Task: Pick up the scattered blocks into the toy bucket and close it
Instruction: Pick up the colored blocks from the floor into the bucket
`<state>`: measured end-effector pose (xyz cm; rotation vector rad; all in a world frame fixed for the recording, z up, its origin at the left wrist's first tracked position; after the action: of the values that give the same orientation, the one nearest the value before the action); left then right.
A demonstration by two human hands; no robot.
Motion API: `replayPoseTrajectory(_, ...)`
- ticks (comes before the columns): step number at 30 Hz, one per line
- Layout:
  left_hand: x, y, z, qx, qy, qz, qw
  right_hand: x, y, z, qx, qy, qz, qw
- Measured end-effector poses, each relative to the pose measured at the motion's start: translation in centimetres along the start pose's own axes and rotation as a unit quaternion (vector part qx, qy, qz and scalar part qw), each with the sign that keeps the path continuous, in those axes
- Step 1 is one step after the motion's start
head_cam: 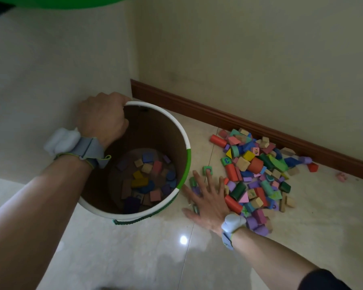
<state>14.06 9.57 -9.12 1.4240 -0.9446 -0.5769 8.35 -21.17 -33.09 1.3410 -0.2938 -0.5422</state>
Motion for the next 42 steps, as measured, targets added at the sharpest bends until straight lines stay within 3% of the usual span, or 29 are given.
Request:
replayPoseTrajectory(10, 0.0, 0.1, 0.0, 0.002, -0.004, -0.009, 1.000, 3.3, 1.4, -3.8, 0.007, -0.094, -0.003, 0.996)
replayPoseTrajectory(17, 0.2, 0.3, 0.2, 0.009, -0.010, -0.017, 1.000, 3.2, 2.4, -3.8, 0.052, -0.103, 0.027, 0.993)
replayPoseTrajectory(29, 0.3, 0.7, 0.4, 0.029, -0.004, -0.024, 0.999, 4.6, 2.9, -3.3, 0.113, -0.169, -0.029, 0.979)
replayPoseTrajectory(35, 0.3, 0.6, 0.4, 0.021, -0.006, -0.024, 0.999, 5.6, 2.9, -4.0, 0.093, -0.199, -0.041, 0.975)
replayPoseTrajectory(42, 0.4, 0.4, 0.2, 0.012, -0.012, -0.019, 1.000, 7.6, 3.9, -4.4, 0.104, -0.227, -0.142, 0.958)
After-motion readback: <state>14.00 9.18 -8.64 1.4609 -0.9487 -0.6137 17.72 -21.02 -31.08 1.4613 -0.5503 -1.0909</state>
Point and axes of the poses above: each hand's wrist, its own z-axis away from the middle knuckle, its own y-axis out of the back of the hand, x = y × z, the point moved 9 cm from there along -z, towards the middle knuckle, and after that the axes turned 15 degrees about y, right-handed, at the moved point
